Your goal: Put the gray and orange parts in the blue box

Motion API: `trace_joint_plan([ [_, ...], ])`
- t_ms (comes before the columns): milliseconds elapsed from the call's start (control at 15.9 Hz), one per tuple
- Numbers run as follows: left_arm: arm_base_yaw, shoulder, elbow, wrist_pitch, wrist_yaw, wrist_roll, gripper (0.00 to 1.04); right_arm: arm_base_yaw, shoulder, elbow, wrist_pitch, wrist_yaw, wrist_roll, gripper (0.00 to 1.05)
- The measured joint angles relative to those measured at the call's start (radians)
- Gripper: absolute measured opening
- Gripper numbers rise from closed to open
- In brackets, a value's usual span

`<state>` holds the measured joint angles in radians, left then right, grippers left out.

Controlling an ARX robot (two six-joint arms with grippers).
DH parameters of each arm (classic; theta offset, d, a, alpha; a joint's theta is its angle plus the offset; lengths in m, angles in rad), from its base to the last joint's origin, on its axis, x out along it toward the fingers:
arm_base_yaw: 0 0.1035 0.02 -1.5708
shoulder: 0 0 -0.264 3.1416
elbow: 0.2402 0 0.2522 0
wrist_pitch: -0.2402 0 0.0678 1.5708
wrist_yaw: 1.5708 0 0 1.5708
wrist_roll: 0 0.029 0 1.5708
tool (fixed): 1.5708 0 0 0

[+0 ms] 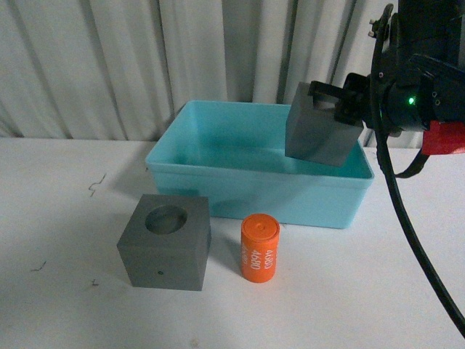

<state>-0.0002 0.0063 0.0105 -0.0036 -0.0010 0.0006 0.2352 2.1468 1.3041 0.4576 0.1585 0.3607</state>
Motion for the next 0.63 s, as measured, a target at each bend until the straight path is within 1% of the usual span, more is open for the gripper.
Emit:
trace_joint_plan([
  [252,0.0,0.0,0.0,0.0,0.0,0.0,0.98,0.0,0.048,0.039,-0.019,0.015,0.007,0.18],
  [378,0.0,0.0,0.0,0.0,0.0,0.0,0.98,0.0,0.076,0.069,-0.061,0.023,0.007,0.18],
  [440,0.0,0.0,0.0,0.0,0.0,0.0,0.98,0.0,0.083,0.072,-0.069,0.023,0.004,0.21],
  [566,0.0,0.0,0.0,0.0,0.0,0.0,0.98,0.0,0.09,0.072,-0.067,0.021,0.005,0.38],
  [629,0.0,0.0,0.0,0.0,0.0,0.0,0.98,-0.001,0.09,0.072,-0.058,0.021,0.006,0.51],
])
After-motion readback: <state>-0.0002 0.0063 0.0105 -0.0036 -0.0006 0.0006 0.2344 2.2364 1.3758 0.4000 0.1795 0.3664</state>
